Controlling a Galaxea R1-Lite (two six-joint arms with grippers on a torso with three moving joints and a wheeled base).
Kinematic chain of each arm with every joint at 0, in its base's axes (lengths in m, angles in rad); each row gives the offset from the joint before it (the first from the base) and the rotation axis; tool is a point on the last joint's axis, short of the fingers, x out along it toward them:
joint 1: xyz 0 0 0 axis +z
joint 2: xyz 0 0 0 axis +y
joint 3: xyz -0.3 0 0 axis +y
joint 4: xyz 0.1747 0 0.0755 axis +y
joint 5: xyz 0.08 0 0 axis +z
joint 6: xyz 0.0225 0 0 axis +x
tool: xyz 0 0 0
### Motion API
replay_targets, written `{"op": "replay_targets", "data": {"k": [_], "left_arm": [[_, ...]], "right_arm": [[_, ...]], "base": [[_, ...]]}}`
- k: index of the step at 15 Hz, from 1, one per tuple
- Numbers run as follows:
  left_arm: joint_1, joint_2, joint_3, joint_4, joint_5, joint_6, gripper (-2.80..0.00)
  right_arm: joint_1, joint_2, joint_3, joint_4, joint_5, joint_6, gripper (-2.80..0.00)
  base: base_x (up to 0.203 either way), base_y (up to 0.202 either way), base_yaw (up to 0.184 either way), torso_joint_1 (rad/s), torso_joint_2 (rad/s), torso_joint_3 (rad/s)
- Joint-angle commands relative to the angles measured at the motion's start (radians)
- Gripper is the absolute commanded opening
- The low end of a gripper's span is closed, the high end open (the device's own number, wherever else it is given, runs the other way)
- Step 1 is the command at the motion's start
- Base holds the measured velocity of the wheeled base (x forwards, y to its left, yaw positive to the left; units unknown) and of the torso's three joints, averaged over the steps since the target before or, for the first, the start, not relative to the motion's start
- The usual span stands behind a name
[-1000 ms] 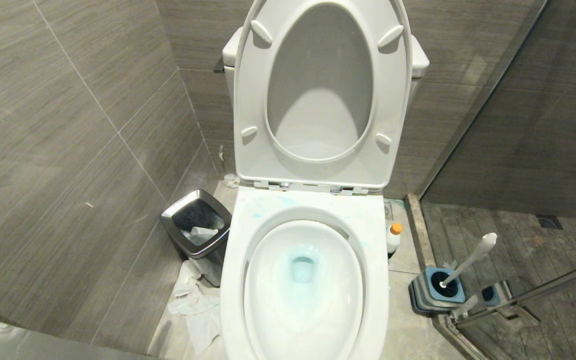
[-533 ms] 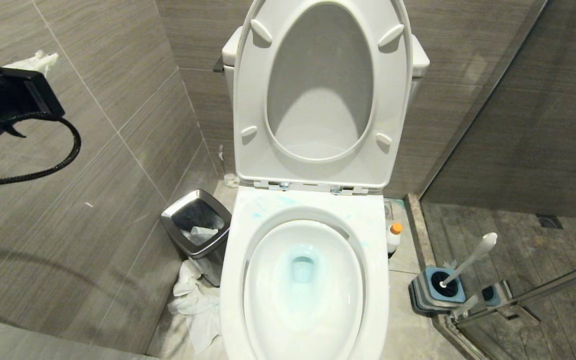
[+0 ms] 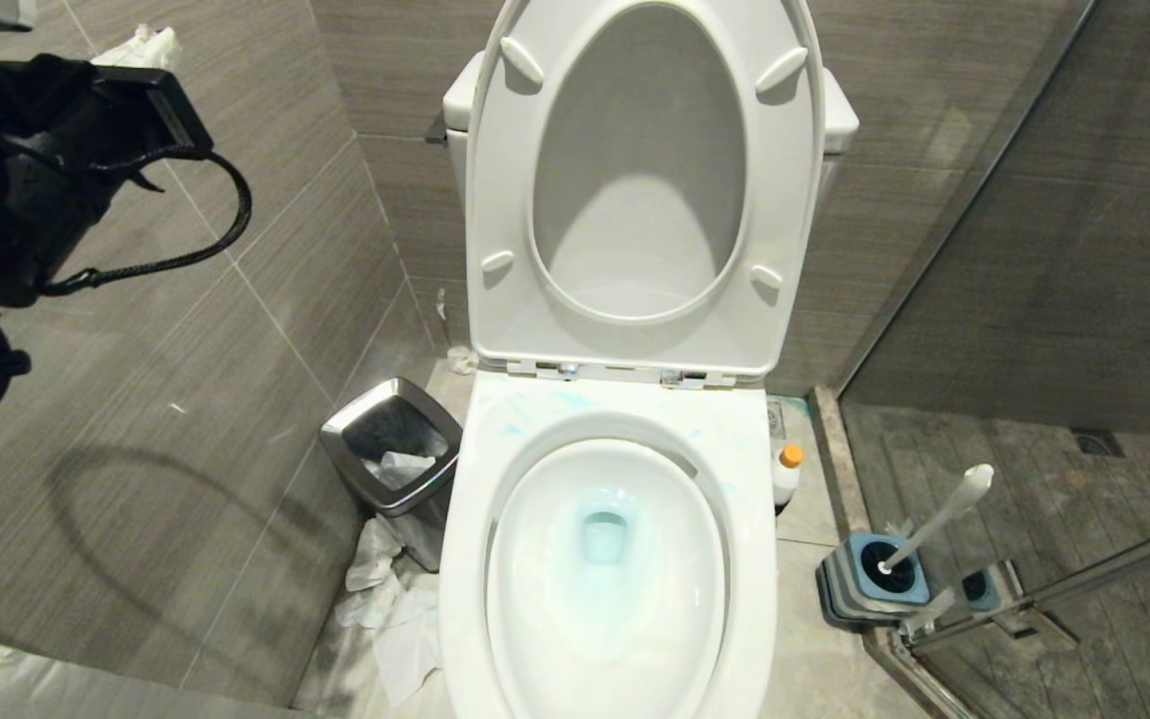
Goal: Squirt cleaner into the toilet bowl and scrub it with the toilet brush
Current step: Flush the toilet
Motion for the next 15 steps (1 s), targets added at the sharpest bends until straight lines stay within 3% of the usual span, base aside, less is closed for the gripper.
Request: {"op": "replay_targets", "data": {"k": [1, 6, 10, 15], "left_arm": [[-0.04, 0.092, -0.109, 0.017, 0.051, 0.003, -2.8], [-0.075, 0.128, -0.207, 0.248, 0.067, 0.005, -2.8], [-0.084, 0.168, -0.343, 0.354, 0.08, 0.004, -2.8], [-0.086, 0.212, -0.433, 0.38, 0.119, 0.009, -2.8]], "right_arm": [[0.0, 0.0, 0.012, -0.001, 0.0, -0.001, -2.8], [0.0, 0.0, 0.012, -0.001, 0.0, -0.001, -2.8], [0.0, 0.0, 0.012, -0.001, 0.0, -0.001, -2.8], [0.0, 0.0, 0.012, -0.001, 0.0, -0.001, -2.8]], "base": [[0.0, 0.0, 0.0, 0.0, 0.0, 0.0], [0.0, 0.0, 0.0, 0.0, 0.0, 0.0], [0.0, 0.0, 0.0, 0.0, 0.0, 0.0], [0.0, 0.0, 0.0, 0.0, 0.0, -0.013]]}}
